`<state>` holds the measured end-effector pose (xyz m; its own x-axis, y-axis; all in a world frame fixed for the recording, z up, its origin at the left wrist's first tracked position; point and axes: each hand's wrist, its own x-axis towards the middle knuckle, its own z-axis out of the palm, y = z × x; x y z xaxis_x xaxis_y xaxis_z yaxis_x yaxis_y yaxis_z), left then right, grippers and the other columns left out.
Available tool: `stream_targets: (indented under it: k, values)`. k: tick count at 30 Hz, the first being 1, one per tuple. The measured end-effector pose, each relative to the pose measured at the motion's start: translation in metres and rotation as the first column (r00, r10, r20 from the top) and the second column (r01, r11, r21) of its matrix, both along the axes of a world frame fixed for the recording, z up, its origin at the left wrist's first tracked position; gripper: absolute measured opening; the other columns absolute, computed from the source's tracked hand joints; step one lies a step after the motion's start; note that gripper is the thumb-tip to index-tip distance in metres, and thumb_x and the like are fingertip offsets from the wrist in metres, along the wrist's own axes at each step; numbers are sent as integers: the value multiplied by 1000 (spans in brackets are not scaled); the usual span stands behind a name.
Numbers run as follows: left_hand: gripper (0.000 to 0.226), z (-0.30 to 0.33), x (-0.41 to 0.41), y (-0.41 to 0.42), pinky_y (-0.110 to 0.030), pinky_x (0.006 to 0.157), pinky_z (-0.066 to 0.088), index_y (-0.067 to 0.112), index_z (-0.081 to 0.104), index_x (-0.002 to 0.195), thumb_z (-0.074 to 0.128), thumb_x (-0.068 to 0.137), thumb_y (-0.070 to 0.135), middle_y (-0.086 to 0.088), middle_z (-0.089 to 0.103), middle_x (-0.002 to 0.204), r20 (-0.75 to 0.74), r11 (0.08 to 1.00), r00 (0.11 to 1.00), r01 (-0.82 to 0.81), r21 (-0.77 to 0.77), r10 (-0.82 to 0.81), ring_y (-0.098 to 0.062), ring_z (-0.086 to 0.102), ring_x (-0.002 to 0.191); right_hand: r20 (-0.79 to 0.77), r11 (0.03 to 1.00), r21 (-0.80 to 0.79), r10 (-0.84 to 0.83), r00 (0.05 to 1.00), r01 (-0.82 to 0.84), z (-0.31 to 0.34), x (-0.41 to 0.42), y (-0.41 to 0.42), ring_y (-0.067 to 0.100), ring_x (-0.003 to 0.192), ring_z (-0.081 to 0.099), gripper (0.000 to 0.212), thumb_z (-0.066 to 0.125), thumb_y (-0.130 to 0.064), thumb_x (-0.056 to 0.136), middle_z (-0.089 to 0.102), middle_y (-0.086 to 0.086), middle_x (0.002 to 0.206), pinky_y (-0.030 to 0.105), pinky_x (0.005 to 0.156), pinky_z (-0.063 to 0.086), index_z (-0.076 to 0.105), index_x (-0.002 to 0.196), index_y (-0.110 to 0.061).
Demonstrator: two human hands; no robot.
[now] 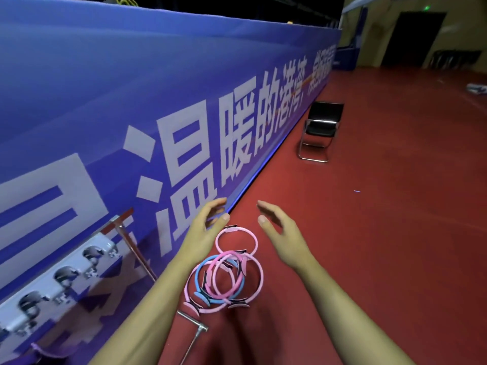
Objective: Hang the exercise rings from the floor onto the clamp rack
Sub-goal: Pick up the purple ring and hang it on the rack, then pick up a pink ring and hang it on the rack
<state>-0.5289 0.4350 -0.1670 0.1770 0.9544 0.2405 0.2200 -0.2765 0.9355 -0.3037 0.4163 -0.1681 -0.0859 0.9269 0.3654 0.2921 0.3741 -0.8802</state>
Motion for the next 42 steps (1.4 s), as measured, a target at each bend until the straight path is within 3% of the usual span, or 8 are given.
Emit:
stream_targets:
  k: [5, 16, 20, 24, 27, 36, 39, 42]
  values:
    - [42, 0, 38, 35, -6, 93, 46, 36, 57, 137, 61, 96, 45, 17, 59, 141, 20, 1000, 1000, 0, -17, 1, 10, 55, 127, -1, 1000, -6, -6, 1000, 6, -1, 36, 43, 6, 131, 57, 40, 61, -30, 101, 63, -8, 139, 36, 115, 43, 59, 140, -20]
    - [47, -25, 82, 202, -23, 107, 46, 27, 59, 138, 59, 95, 44, 13, 61, 142, 136, 998, 989, -49, -27, 52, -4, 60, 129, 68, 994, -67, 90, 994, -86, -12, 53, 203, 2, 127, 59, 39, 62, -32, 101, 64, -10, 137, 32, 112, 44, 59, 138, -23]
    - [46, -33, 92, 273, -16, 104, 45, 23, 58, 139, 58, 95, 38, 11, 62, 141, 156, 997, 986, -55, -51, 63, 0, 60, 126, 122, 989, -100, 125, 985, -113, -14, 61, 279, 0, 126, 58, 39, 63, -31, 101, 63, -11, 137, 29, 112, 44, 59, 139, -23]
    - [40, -42, 88, 329, -23, 107, 47, 26, 58, 138, 58, 100, 36, 11, 60, 143, 156, 990, 981, -97, -98, 111, -3, 60, 127, 155, 978, -133, 182, 971, -162, -23, 62, 345, 2, 127, 58, 40, 62, -34, 101, 62, -11, 139, 30, 113, 44, 58, 140, -23]
    - [36, -49, 82, 358, -18, 104, 45, 24, 57, 140, 58, 104, 30, 11, 60, 142, 126, 982, 977, -160, -101, 173, -1, 59, 127, 157, 965, -141, 240, 958, -219, -34, 58, 387, 3, 126, 59, 40, 61, -32, 102, 63, -9, 139, 30, 111, 44, 58, 140, -20]
    - [39, -61, 77, 424, -36, 111, 47, 25, 58, 139, 59, 102, 35, 14, 61, 142, 59, 899, 899, -427, -93, 433, -8, 58, 130, 88, 845, -208, 518, 851, -493, -56, 31, 519, 2, 126, 58, 40, 61, -40, 99, 63, -14, 138, 32, 109, 46, 59, 137, -28]
    - [35, -60, 83, 439, -28, 102, 48, 26, 57, 139, 58, 105, 31, 16, 60, 142, 36, 834, 836, -542, -103, 548, -6, 57, 130, 92, 775, -227, 620, 779, -589, -61, 27, 558, 2, 126, 58, 41, 58, -51, 95, 62, -17, 137, 33, 110, 46, 57, 133, -38]
    - [35, -60, 90, 451, -18, 95, 49, 24, 57, 140, 58, 105, 27, 13, 61, 142, 32, 765, 768, -632, -125, 640, -9, 59, 129, 94, 694, -259, 711, 697, -672, -67, 25, 592, 2, 127, 57, 40, 59, -43, 100, 62, -16, 138, 30, 110, 45, 57, 138, -31]
